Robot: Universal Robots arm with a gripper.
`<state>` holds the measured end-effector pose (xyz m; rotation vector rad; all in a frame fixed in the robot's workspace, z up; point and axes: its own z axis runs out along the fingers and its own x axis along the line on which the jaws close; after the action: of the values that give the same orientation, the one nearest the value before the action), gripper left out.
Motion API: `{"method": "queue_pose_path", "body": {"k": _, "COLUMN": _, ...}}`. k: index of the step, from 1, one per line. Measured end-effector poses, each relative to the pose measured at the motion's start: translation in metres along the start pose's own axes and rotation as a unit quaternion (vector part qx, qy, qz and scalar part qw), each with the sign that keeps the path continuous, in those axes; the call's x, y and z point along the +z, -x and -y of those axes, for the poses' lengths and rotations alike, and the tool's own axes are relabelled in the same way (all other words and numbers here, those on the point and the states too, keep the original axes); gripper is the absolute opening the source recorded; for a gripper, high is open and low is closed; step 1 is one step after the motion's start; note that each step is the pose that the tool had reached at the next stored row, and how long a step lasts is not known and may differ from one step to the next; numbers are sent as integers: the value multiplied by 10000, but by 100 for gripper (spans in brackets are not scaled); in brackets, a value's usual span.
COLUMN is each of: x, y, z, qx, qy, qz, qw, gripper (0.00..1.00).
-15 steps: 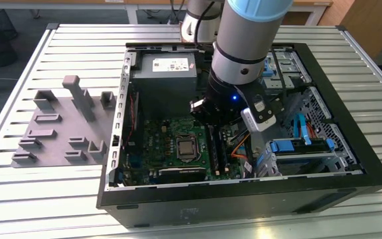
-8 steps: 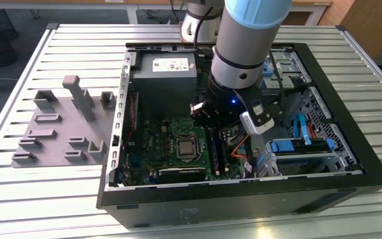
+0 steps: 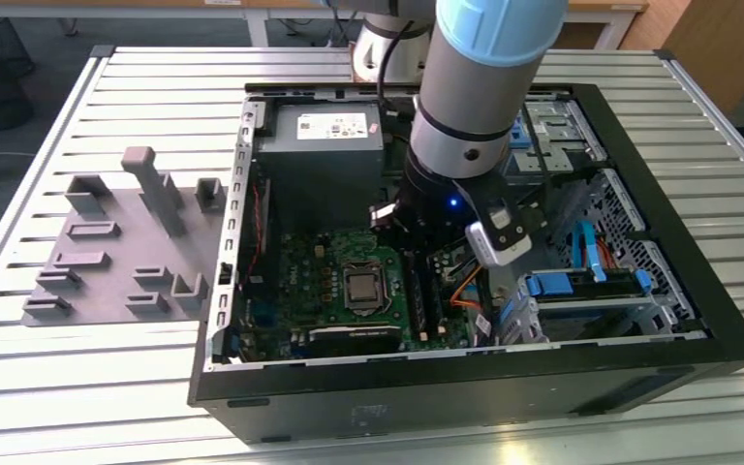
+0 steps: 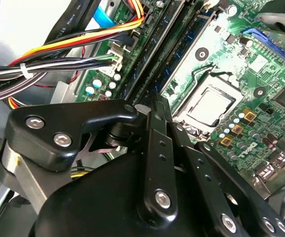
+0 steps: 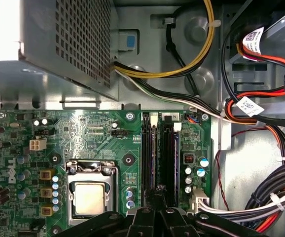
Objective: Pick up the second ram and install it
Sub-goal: 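Press down the second ram until it locks into place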
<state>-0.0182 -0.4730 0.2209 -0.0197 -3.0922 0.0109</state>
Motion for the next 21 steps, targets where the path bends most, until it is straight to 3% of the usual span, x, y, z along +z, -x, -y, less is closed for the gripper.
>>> {"method": "queue_pose_path", "body": {"k": 14, "x": 71, "y": 10, "z": -2, "qx": 0, "qy": -12, "qz": -4, "qw": 10000, "gripper": 11}}
{"method": "queue_pose_path", "body": {"k": 18, "x": 13, "y": 8, "z": -5, "qx": -1, "qy": 18, "qz": 6, "qw": 10000, "gripper": 11}}
{"method": "queue_pose_path", "body": {"k": 21, "x": -80, "y": 2, "z": 0, "qx": 0, "qy": 3, "qz": 1, "qw": 10000, "gripper": 11}}
